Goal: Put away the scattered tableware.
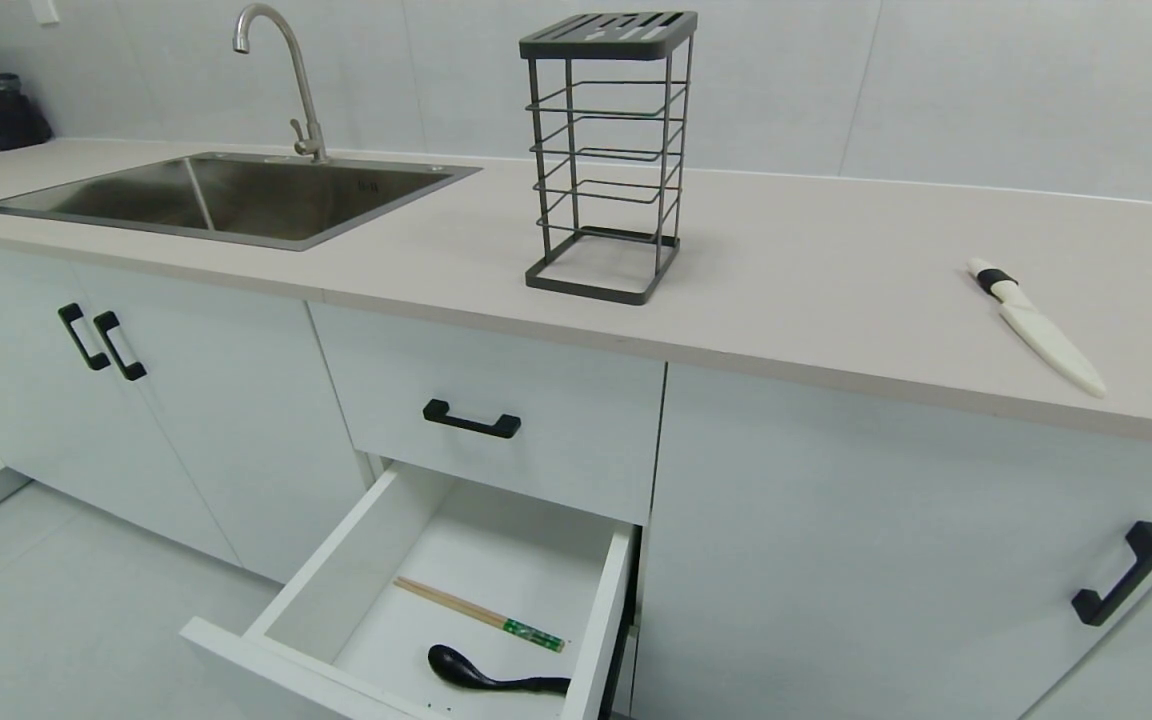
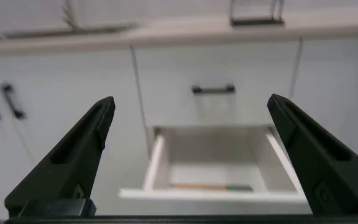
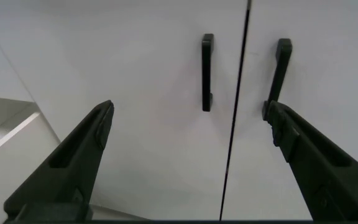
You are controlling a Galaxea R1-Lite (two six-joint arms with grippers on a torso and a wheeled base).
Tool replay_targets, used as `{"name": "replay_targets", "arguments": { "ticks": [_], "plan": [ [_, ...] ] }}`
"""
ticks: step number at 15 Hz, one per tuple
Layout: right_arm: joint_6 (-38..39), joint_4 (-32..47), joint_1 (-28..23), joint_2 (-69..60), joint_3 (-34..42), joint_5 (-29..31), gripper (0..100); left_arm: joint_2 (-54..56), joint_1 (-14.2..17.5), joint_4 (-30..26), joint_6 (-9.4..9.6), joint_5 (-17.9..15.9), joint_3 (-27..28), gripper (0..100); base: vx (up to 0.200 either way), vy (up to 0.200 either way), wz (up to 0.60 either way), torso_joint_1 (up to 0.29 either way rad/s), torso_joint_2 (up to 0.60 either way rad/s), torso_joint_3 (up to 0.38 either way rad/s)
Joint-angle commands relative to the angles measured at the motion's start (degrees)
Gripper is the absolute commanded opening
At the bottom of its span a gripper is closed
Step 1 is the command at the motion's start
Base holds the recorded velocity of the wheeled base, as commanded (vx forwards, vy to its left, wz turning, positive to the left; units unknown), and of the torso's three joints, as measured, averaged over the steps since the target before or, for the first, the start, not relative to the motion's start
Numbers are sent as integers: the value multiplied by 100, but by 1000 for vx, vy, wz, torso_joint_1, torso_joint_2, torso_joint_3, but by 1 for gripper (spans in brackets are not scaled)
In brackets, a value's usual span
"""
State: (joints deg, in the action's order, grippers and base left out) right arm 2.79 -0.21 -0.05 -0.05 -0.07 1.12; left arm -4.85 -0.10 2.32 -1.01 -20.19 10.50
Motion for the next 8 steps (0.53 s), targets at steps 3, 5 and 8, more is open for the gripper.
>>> {"name": "replay_targets", "arguments": {
  "ticks": [3,5,8],
  "plan": [
    [-191,38,-4,14,-1,-147,100,-1519,-34,-487,-31,-671,40,100,0,0,0,0,0,0],
    [-191,38,-4,14,-1,-147,100,-2336,-359,-864,22,-671,-21,100,0,0,0,0,0,0],
    [-191,38,-4,14,-1,-147,100,-3593,-904,-1067,31,-556,-320,100,0,0,0,0,0,0]
  ]
}}
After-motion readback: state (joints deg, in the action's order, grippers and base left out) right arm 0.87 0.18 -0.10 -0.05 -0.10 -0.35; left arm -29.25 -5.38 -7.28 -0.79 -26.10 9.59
